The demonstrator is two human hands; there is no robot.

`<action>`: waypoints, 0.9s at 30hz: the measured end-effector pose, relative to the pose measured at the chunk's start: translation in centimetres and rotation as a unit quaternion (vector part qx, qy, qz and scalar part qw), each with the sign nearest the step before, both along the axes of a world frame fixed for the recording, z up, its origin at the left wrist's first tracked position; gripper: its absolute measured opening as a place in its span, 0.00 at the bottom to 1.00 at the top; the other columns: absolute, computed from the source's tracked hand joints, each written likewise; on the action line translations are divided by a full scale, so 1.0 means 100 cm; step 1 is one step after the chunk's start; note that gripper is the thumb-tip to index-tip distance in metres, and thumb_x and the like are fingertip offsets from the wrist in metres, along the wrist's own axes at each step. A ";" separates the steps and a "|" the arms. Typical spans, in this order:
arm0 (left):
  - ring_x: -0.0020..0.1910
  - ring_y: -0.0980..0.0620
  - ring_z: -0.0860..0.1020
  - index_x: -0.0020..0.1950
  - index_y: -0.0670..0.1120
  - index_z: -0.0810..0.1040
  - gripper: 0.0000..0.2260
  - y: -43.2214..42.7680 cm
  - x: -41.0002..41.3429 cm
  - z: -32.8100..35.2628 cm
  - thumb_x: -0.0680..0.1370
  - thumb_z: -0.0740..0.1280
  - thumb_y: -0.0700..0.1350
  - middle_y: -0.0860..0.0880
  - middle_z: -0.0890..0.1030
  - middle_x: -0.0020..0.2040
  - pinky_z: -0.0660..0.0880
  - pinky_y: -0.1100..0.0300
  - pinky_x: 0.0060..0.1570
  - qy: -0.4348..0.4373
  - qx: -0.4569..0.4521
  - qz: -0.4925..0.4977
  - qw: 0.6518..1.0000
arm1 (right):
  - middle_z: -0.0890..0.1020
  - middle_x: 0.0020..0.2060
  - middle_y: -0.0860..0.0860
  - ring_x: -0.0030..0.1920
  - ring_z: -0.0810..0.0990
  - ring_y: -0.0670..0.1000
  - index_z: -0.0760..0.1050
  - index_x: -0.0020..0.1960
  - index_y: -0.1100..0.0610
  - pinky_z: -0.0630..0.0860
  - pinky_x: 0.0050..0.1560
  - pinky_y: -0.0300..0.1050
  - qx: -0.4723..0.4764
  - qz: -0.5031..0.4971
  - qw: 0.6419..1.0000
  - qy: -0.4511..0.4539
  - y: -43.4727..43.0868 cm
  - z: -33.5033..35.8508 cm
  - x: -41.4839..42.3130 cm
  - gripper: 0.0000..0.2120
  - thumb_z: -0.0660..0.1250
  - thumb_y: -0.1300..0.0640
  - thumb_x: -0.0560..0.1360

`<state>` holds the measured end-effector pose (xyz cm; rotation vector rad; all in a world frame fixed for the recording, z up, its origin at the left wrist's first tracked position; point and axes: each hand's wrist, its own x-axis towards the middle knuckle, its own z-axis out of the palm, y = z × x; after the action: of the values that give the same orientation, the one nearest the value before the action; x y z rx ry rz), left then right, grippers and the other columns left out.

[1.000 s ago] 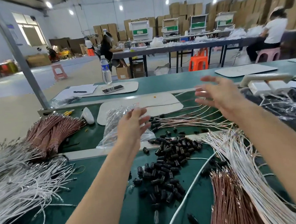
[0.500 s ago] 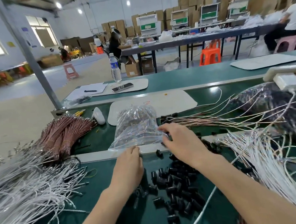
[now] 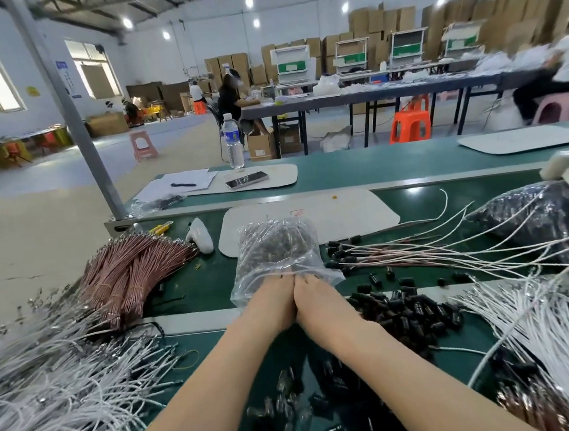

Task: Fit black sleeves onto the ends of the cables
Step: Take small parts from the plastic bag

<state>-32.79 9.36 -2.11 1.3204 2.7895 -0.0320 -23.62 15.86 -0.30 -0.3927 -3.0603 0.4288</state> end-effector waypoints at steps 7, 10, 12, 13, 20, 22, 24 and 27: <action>0.68 0.39 0.73 0.68 0.43 0.74 0.16 0.018 -0.019 0.004 0.84 0.55 0.47 0.40 0.76 0.68 0.70 0.46 0.64 0.034 -0.017 0.156 0.987 | 0.72 0.69 0.65 0.67 0.75 0.63 0.60 0.74 0.68 0.73 0.63 0.52 -0.057 -0.110 0.992 0.014 -0.003 0.008 -0.010 0.25 0.61 0.68 0.79; 0.66 0.39 0.75 0.70 0.43 0.72 0.17 0.030 -0.020 0.005 0.84 0.55 0.46 0.42 0.77 0.67 0.73 0.48 0.62 0.049 0.003 0.131 0.990 | 0.70 0.71 0.64 0.68 0.74 0.63 0.58 0.75 0.67 0.71 0.64 0.50 -0.116 -0.142 0.982 0.038 -0.004 0.009 -0.003 0.25 0.59 0.68 0.79; 0.64 0.42 0.76 0.66 0.46 0.75 0.15 0.037 -0.015 0.001 0.83 0.56 0.46 0.44 0.79 0.64 0.72 0.51 0.58 0.049 0.017 0.093 0.994 | 0.71 0.71 0.62 0.68 0.74 0.62 0.61 0.74 0.65 0.70 0.64 0.49 -0.158 -0.159 0.973 0.062 -0.002 0.008 0.004 0.24 0.57 0.69 0.79; 0.62 0.43 0.77 0.63 0.48 0.77 0.13 0.039 -0.013 -0.001 0.83 0.56 0.47 0.45 0.80 0.62 0.72 0.52 0.57 0.050 0.016 0.078 0.996 | 0.73 0.70 0.61 0.67 0.74 0.61 0.63 0.73 0.64 0.70 0.63 0.48 -0.179 -0.164 0.967 0.076 -0.001 0.006 0.007 0.24 0.56 0.69 0.78; 0.63 0.44 0.73 0.45 0.53 0.74 0.10 0.043 -0.009 -0.011 0.81 0.55 0.49 0.48 0.80 0.60 0.70 0.52 0.52 0.012 0.019 0.092 0.995 | 0.81 0.54 0.60 0.53 0.79 0.63 0.73 0.58 0.57 0.77 0.51 0.53 -0.284 -0.202 0.931 0.107 0.005 -0.001 0.018 0.20 0.51 0.68 0.71; 0.64 0.43 0.73 0.40 0.51 0.70 0.11 0.043 -0.008 -0.012 0.81 0.55 0.49 0.47 0.80 0.60 0.70 0.51 0.59 -0.006 0.020 0.094 0.995 | 0.81 0.51 0.60 0.46 0.77 0.60 0.72 0.50 0.55 0.74 0.45 0.50 -0.299 -0.210 0.924 0.112 0.007 -0.003 0.020 0.16 0.50 0.67 0.70; 0.64 0.44 0.75 0.42 0.52 0.72 0.09 0.043 -0.008 -0.011 0.80 0.56 0.49 0.47 0.80 0.61 0.70 0.52 0.55 -0.003 0.029 0.096 0.995 | 0.82 0.50 0.60 0.45 0.77 0.59 0.71 0.48 0.53 0.72 0.43 0.49 -0.301 -0.211 0.922 0.120 0.007 -0.004 0.022 0.15 0.51 0.66 0.71; 0.53 0.46 0.78 0.36 0.53 0.67 0.12 0.041 -0.007 -0.011 0.79 0.57 0.50 0.48 0.81 0.58 0.68 0.55 0.46 0.002 0.062 0.095 0.994 | 0.82 0.52 0.57 0.51 0.81 0.62 0.76 0.59 0.52 0.78 0.50 0.52 -0.307 -0.204 0.920 0.137 0.004 -0.003 0.025 0.20 0.52 0.63 0.75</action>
<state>-33.47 13.43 -3.20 1.0715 2.9494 0.1482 -21.09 16.30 -0.64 -0.8721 -2.4143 1.2808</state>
